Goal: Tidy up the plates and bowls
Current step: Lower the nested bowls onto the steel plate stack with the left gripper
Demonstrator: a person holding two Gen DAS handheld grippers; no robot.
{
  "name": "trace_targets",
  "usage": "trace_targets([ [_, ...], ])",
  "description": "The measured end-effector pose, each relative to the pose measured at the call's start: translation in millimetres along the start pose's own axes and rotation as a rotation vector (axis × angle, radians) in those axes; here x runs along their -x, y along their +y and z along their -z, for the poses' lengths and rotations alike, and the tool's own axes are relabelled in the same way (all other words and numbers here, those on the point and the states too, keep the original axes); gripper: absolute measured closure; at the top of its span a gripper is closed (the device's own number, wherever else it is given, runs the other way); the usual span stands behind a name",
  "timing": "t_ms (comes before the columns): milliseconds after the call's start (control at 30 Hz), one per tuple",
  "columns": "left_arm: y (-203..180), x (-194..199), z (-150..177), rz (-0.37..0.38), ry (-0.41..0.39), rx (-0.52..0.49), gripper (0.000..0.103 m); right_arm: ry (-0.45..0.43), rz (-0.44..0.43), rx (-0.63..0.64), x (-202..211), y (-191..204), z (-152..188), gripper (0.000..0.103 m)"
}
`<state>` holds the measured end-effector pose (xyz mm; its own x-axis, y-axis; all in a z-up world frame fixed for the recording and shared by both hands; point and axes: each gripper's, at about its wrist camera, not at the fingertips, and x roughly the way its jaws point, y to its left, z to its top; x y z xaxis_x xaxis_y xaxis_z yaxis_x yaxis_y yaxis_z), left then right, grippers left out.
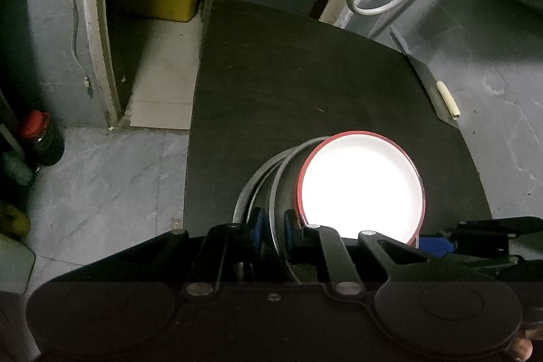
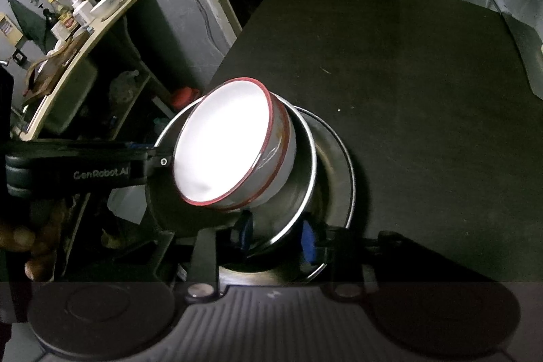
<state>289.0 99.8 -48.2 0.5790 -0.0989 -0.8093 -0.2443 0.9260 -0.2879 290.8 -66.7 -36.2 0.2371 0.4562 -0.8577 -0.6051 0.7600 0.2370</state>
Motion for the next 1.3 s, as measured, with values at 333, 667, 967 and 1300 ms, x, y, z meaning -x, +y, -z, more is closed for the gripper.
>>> trace_targets([
  [333,-2.2,2.3,1.5,-0.01,-0.003,-0.005,0.088,-0.015,0.01,0.022,2.0,5.2,2.0,0.061],
  [667,-1.0,3.9,1.7,-0.016,-0.006,-0.001,0.088,-0.027,0.003,0.019,4.8,2.2,4.6,0.06],
  [967,-1.2,4.9,3.1,-0.02,-0.007,0.002,0.087,-0.041,0.003,0.011,9.9,0.0,6.9,0.052],
  [1300,-2.8,5.6,5.5,-0.025,-0.006,0.009,0.087,-0.068,0.006,0.011,18.5,-1.6,11.2,0.043],
])
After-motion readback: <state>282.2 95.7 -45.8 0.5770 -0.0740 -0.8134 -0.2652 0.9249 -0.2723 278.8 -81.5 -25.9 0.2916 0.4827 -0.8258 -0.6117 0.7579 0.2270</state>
